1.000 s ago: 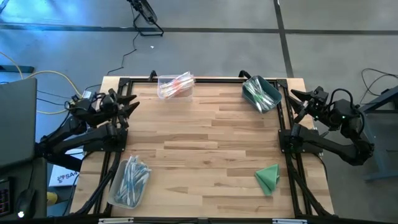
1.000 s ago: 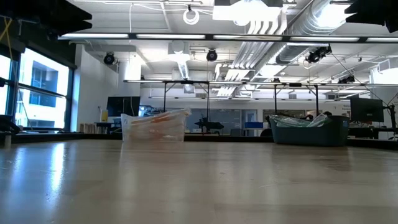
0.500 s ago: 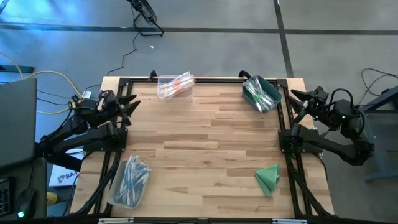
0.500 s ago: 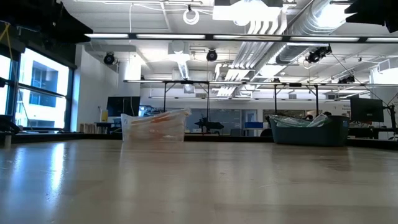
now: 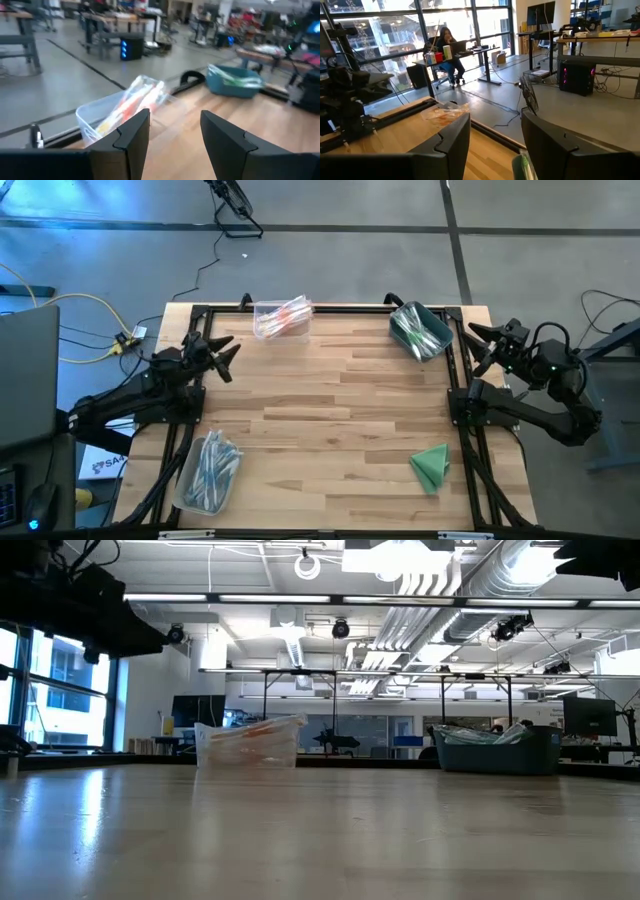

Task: Pick & Place Toothbrushes
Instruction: Return to Home Position

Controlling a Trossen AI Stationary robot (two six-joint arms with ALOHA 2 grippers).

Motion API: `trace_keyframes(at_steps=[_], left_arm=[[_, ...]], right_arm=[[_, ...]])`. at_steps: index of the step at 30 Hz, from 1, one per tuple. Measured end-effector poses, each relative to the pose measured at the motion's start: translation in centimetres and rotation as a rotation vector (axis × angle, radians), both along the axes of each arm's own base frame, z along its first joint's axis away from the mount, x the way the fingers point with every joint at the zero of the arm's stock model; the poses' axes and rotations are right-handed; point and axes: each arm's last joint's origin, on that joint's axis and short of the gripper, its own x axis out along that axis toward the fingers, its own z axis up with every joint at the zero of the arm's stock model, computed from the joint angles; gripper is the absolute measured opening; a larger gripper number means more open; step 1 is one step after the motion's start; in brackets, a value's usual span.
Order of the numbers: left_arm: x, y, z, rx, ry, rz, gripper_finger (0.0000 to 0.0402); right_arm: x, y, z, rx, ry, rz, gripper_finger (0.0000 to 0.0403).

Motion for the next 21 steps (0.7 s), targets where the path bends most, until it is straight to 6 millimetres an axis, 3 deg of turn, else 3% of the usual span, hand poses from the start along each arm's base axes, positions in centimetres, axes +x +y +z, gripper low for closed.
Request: trace_keyframes(at_steps=[8,21], left_arm=[[0.8,0.3,-2.3,-0.013,-0.017,0.014,0.0171],[1.2,-0.1,-2.9,-0.014,0.044,-0.198,0.0171]], right_arm=[[0.0,0.0,0.0,-0.007,0.007,0.000,0.0172],[-0.1,-0.1,0.0,-0.002,0.003,-0.034,0.0172]])
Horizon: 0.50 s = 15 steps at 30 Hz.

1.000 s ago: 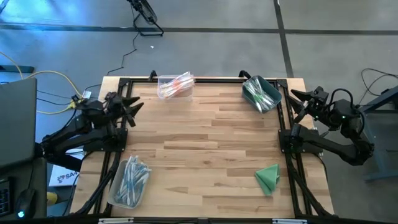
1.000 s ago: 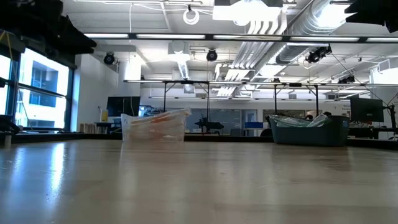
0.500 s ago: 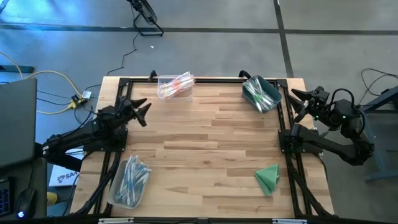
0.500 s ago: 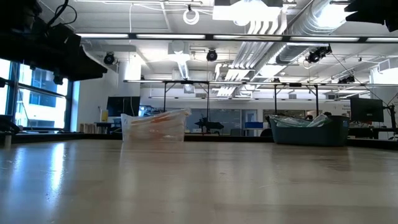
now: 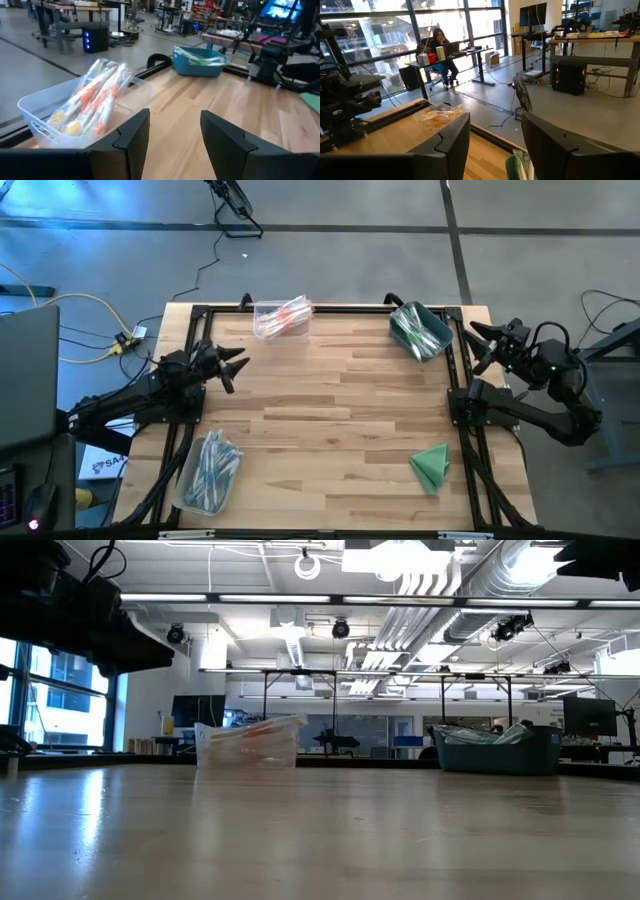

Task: Pick & Place Toothbrushes
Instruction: Return to Home Position

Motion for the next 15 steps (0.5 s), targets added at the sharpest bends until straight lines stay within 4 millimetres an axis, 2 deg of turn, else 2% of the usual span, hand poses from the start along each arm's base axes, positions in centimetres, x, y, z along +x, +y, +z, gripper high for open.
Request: trace_keyframes(at_steps=[6,15], left_arm=[[0.08,-0.08,-0.19,0.043,0.042,-0.041,0.0171],[0.07,-0.01,-0.29,0.049,0.054,-0.017,0.0171]], right_arm=[[0.01,0.01,0.22,-0.006,-0.025,0.006,0.0172],[-0.03,0.01,0.81,0.061,-0.167,0.004,0.0172]])
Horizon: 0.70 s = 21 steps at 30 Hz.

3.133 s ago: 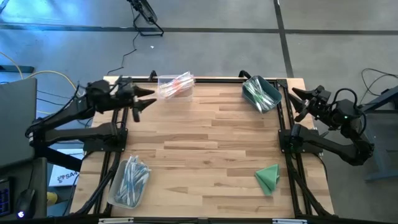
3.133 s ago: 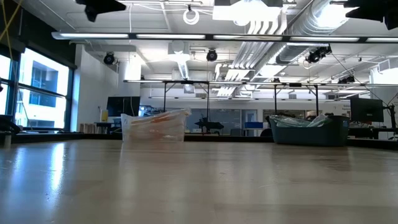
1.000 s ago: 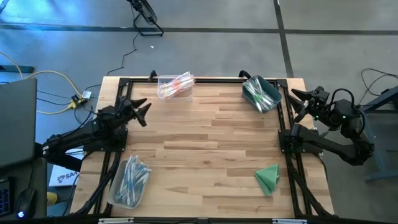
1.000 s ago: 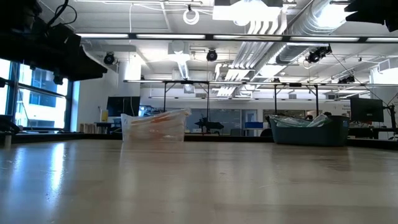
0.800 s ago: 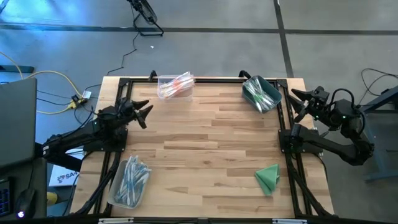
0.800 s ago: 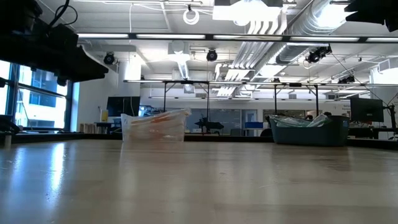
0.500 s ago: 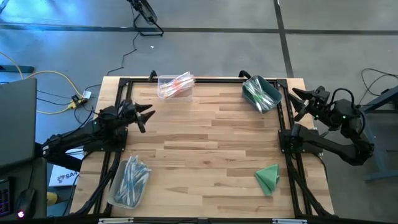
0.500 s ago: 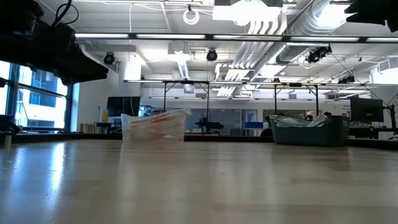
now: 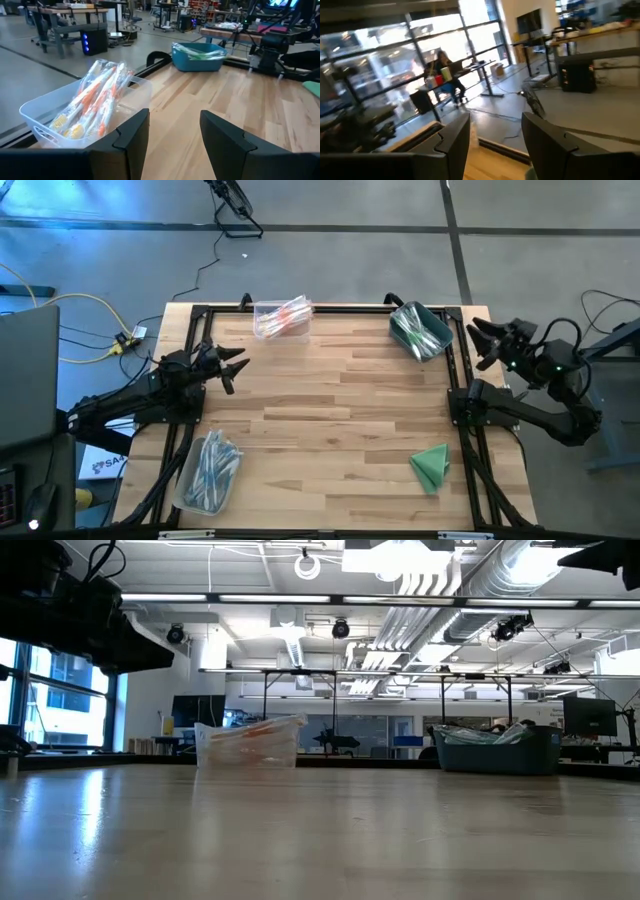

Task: Pick & Place Toothbrushes
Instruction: Return to Home Position

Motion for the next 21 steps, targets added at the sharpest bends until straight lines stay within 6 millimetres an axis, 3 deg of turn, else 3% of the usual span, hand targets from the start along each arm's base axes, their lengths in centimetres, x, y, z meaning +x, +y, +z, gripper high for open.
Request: trace_keyframes(at_steps=[10,15,21], left_arm=[[0.0,0.0,0.0,-0.003,-0.004,0.001,0.0171],[0.0,0.0,0.0,-0.003,-0.004,0.001,0.0171],[0.0,0.0,0.0,-0.002,-0.006,0.001,0.0171]], right_arm=[[-1.2,-0.3,-0.1,0.041,-0.070,-0.306,0.0172],[-1.1,-0.3,-0.1,0.051,-0.079,-0.297,0.0172],[1.9,-1.7,-2.7,0.039,-0.118,-0.294,0.0172]])
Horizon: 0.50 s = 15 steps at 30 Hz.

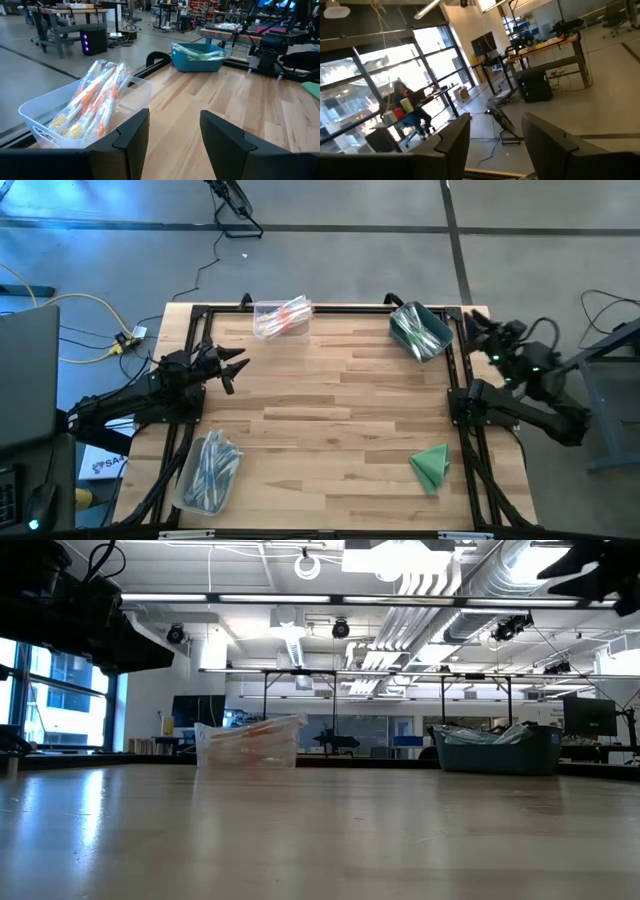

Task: Pick & Place Toothbrushes
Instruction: Return to Home Position

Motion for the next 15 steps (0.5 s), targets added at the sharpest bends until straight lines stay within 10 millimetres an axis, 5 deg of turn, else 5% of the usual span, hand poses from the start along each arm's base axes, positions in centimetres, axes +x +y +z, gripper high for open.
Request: trace_keyframes(at_steps=[15], left_arm=[[0.0,0.0,0.3,0.012,-0.031,0.002,0.0171]], right_arm=[[5.8,-1.4,-7.8,-0.186,-0.020,0.406,0.0172]])
